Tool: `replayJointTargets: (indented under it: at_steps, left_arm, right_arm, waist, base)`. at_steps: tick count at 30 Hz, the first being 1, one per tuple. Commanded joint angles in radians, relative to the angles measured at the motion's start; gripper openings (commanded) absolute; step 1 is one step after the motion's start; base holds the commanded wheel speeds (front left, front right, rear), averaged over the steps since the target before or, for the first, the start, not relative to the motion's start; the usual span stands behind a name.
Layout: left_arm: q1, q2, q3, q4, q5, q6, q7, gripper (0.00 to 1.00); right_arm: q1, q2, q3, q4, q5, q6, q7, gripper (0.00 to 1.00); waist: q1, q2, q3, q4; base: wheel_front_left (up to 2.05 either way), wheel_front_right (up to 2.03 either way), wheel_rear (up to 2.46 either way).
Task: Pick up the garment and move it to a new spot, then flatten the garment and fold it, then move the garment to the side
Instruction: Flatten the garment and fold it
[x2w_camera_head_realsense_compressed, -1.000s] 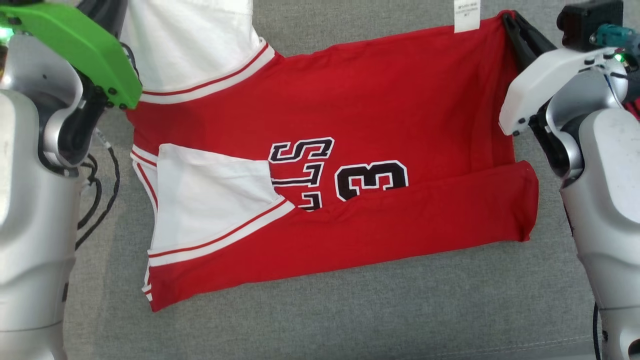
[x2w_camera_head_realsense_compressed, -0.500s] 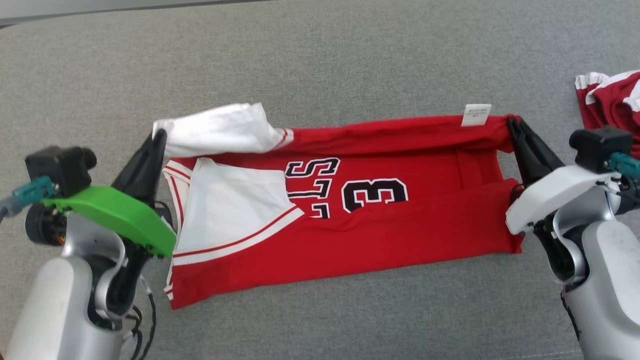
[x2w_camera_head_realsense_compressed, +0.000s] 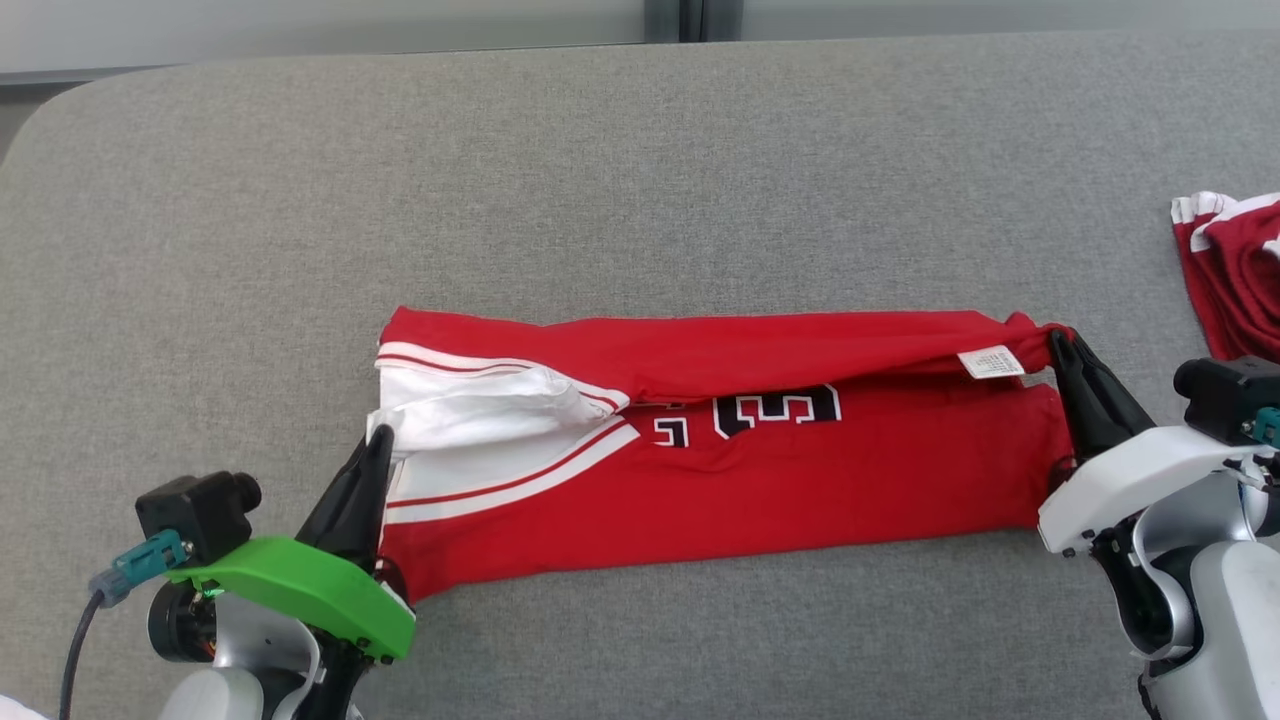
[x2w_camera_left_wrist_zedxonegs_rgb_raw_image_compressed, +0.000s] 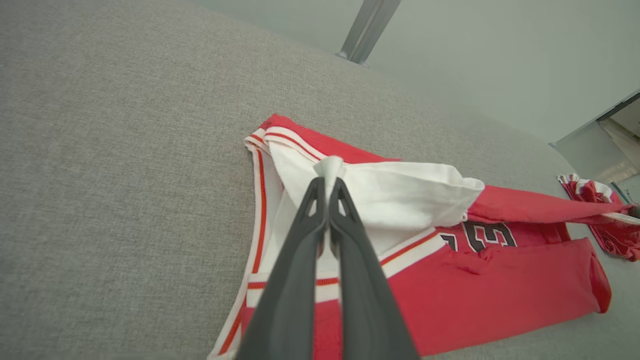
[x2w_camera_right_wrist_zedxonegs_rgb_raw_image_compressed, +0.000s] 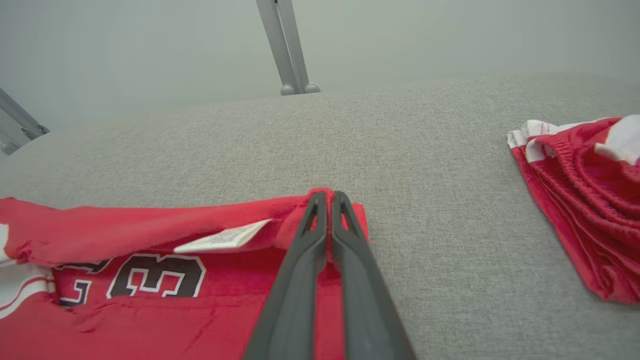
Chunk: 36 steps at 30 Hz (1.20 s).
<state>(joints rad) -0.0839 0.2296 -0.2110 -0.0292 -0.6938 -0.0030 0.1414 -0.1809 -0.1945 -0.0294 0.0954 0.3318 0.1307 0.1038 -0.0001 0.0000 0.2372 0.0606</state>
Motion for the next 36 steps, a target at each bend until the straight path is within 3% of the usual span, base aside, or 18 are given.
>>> replayJointTargets:
  at_steps: [1, 17, 19, 20, 30, 36]
  left_arm:
    - [0.024, -0.003, 0.005, 0.0, -0.008, 0.004, -0.01, 0.0]
    - [0.106, -0.016, -0.017, 0.055, -0.018, 0.015, -0.02, 0.0]
    - [0.109, -0.016, -0.015, 0.058, -0.012, 0.019, -0.032, 1.0]
    - [0.114, -0.02, -0.011, 0.058, -0.015, 0.023, -0.037, 1.0]
    - [0.137, -0.018, 0.053, -0.013, 0.03, 0.078, -0.16, 1.0]
    - [0.098, -0.04, 0.051, 0.011, 0.079, 0.108, -0.234, 1.0]
  right_arm:
    - [0.021, 0.005, -0.007, -0.01, -0.008, 0.0, -0.001, 0.0]
    - [0.083, 0.046, -0.021, 0.006, -0.01, 0.0, -0.012, 0.0]
    - [0.091, 0.052, -0.026, 0.012, -0.01, 0.0, -0.021, 0.49]
    - [0.096, 0.055, -0.028, 0.014, -0.01, 0.0, -0.025, 1.0]
    - [0.157, 0.08, -0.108, 0.005, -0.007, 0.0, -0.07, 1.0]
    - [0.143, 0.091, -0.154, -0.015, -0.031, 0.0, -0.026, 1.0]
  waist:
    - [0.0001, 0.0, -0.001, -0.002]
    - [0.0001, 0.0, -0.019, -0.007]
    - [0.0001, 0.0, -0.025, -0.008]
    - [0.0001, 0.0, -0.028, -0.008]
    - [0.0001, 0.0, -0.075, 0.0]
    - [0.0001, 0.0, -0.097, 0.0]
  base:
    - [0.0, 0.0, 0.0]
    - [0.0, 0.0, 0.0]
    - [0.0, 0.0, 0.0]
    - [0.0, 0.0, 0.0]
    - [0.0, 0.0, 0.0]
    - [0.0, 0.0, 0.0]
